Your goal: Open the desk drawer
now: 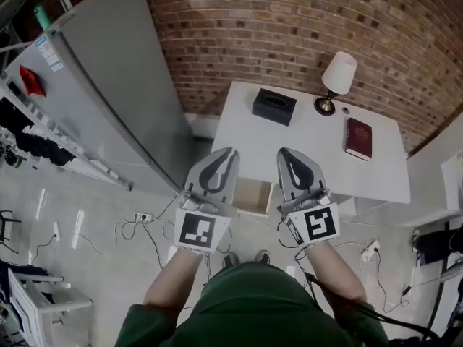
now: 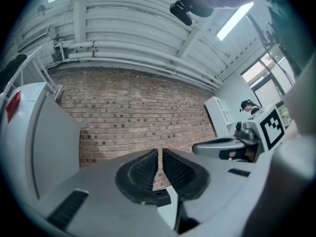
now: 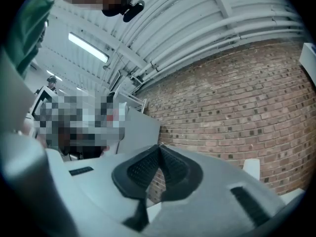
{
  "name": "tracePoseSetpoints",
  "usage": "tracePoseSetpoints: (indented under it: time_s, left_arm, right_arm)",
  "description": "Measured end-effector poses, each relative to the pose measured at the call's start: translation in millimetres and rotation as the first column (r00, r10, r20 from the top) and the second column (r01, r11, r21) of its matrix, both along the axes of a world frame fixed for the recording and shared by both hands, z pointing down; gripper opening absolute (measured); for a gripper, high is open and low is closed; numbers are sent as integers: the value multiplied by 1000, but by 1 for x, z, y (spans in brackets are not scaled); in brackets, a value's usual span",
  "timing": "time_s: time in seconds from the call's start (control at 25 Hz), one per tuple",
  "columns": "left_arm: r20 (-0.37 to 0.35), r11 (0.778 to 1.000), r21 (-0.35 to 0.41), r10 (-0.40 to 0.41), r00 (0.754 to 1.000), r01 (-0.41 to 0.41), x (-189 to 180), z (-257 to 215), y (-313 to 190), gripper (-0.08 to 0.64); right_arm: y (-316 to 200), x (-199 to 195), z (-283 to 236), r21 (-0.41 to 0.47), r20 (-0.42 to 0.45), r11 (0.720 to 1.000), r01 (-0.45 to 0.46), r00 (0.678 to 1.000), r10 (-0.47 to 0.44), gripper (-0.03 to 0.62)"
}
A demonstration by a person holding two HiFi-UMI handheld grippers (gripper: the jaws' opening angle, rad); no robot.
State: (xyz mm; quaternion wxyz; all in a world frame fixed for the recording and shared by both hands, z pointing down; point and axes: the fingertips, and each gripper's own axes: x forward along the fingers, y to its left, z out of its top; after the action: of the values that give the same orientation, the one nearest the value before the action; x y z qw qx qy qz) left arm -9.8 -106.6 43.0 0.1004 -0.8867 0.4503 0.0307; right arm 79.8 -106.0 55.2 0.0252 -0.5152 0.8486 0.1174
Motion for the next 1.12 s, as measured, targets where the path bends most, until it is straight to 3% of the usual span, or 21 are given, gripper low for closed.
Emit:
tracePoseSetpoints:
  time_s: [0.24, 0.68, 1.12]
  left_arm:
    - [-19, 1000, -4, 25, 1000, -26, 8, -10, 6, 26]
    - [-24, 998, 10, 58, 998, -58, 18, -17, 1, 26]
    - [-11, 998, -63, 24, 1000, -25, 6, 13, -12, 26]
  right_arm:
    - [7, -1, -19, 47, 5, 999, 5, 1000, -6, 0]
    - [4, 4, -21, 40, -16, 999, -14, 1000, 15, 0]
    - [-7, 5, 8, -49, 6, 999, -14, 1000, 15, 0]
